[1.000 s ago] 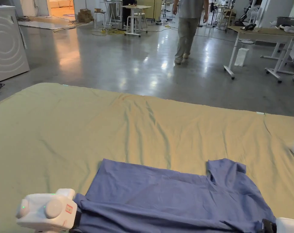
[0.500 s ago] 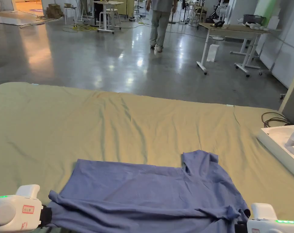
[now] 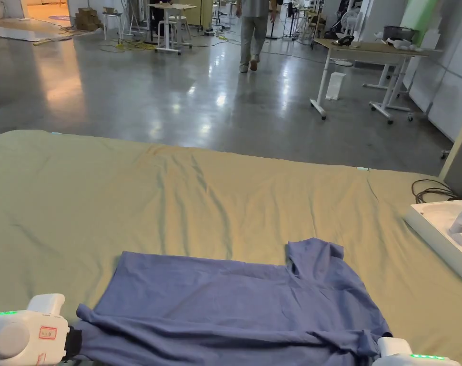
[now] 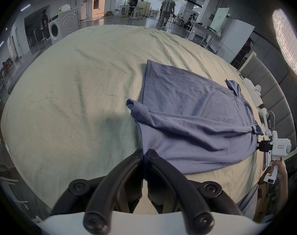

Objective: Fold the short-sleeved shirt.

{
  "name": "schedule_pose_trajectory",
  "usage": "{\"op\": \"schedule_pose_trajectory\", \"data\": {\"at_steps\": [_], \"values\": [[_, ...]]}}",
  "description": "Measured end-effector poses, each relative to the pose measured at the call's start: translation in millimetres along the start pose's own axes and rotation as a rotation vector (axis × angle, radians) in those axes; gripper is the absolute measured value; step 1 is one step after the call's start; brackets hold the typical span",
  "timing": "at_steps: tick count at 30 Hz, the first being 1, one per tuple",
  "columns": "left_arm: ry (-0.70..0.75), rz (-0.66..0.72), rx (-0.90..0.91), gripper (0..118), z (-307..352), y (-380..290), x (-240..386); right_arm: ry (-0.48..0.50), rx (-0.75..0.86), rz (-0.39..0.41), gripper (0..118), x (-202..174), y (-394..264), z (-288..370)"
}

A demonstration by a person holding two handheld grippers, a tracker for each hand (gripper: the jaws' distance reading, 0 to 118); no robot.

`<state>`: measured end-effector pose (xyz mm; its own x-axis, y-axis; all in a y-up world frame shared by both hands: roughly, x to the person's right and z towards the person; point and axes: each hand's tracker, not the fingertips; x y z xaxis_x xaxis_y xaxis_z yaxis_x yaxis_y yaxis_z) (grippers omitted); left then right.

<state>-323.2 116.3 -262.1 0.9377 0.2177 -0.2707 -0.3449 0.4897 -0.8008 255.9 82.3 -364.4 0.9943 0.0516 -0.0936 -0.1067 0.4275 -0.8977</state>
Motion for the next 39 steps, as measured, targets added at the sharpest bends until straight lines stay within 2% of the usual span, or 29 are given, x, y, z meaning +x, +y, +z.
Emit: {"op": "schedule_pose_trajectory", "data": {"at_steps": [4,6,10,13,17,19,23,31,34,39], "values": [[-0.016,0.0,0.029,4,11.6,10.1,2.5,0.009,0.081,0.013,7,3.7,9.4,31.5],[-0.031,0.003,0.052,4,21.5,18.7,5.1,0.03,0.146,-0.014,7,7.6,18.7,50.9],[-0.037,-0.019,0.098,4,41.0,34.8,11.0,0.024,0.195,0.028,7,8.2,40.6,87.2],[-0.051,-0.02,0.128,4,58.4,40.7,13.0,0.044,0.22,0.028,7,9.5,48.1,109.0],[-0.036,-0.035,0.132,4,81.3,32.9,13.2,0.004,0.221,0.079,7,6.9,40.7,125.7],[-0.03,-0.038,0.123,4,91.8,19.8,10.5,-0.002,0.213,0.078,7,9.1,26.8,130.0],[-0.033,-0.026,0.086,4,98.5,-16.2,0.6,0.001,0.159,0.095,7,12.0,-11.7,127.7],[0.034,-0.022,-0.075,4,63.3,-99.6,-21.6,-0.004,0.006,0.051,7,8.1,-111.2,88.8],[0.054,-0.016,-0.147,4,34.3,-112.3,-33.8,-0.026,-0.021,0.063,8,5.0,-127.4,70.0],[0.073,-0.04,-0.133,4,21.7,-117.2,-31.0,-0.053,-0.003,0.051,8,0.5,-132.2,58.0]]}}
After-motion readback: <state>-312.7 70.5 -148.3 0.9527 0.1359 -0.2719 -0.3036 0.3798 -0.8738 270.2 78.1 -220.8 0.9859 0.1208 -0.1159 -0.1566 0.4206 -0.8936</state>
